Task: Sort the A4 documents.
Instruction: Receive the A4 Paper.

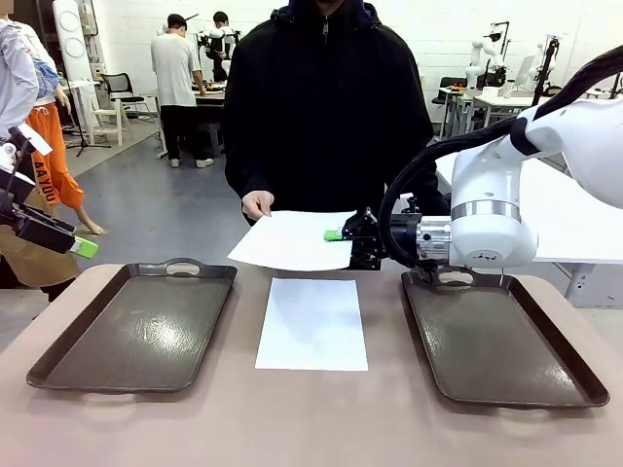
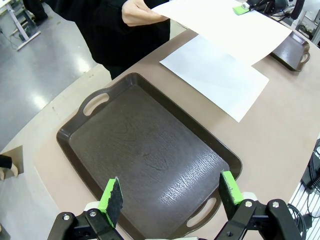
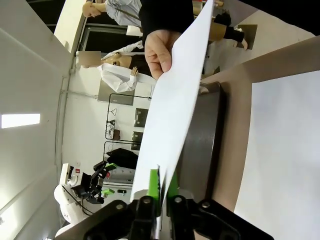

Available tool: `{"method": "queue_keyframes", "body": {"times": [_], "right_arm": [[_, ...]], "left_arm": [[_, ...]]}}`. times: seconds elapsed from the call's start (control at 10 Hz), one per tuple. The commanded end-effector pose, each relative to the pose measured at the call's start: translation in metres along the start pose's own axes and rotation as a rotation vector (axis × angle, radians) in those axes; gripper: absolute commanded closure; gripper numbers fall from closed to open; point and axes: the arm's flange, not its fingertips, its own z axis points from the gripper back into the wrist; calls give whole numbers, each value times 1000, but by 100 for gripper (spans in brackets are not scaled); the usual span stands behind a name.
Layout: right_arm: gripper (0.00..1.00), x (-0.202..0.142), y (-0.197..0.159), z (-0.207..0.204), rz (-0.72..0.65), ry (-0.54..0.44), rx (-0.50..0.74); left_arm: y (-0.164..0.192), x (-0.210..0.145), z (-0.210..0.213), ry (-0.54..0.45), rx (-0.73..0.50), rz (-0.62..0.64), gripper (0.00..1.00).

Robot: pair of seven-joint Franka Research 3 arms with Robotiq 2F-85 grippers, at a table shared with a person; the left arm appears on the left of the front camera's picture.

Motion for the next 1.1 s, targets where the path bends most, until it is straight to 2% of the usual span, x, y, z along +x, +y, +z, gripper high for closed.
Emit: {"method": "queue_keyframes", "body": {"times": [0.0,0.4,0.5,0.6,1.0], "right_arm": [[100,3,-4,-7,-10,11,15],[100,3,-11,-9,-16,30,14],[100,0,-7,-8,12,71,21],[100,-1,-11,-5,-16,11,-3],[100,-1,-11,-5,-16,11,-3]], "left_arm": [[3,-2,-1,-3,-9,-16,0],[3,-2,-1,-3,-9,-16,0],[3,-2,-1,-3,-9,-16,0],[3,-2,-1,-3,-9,-16,0],[3,-2,-1,-3,-9,-16,0]]}}
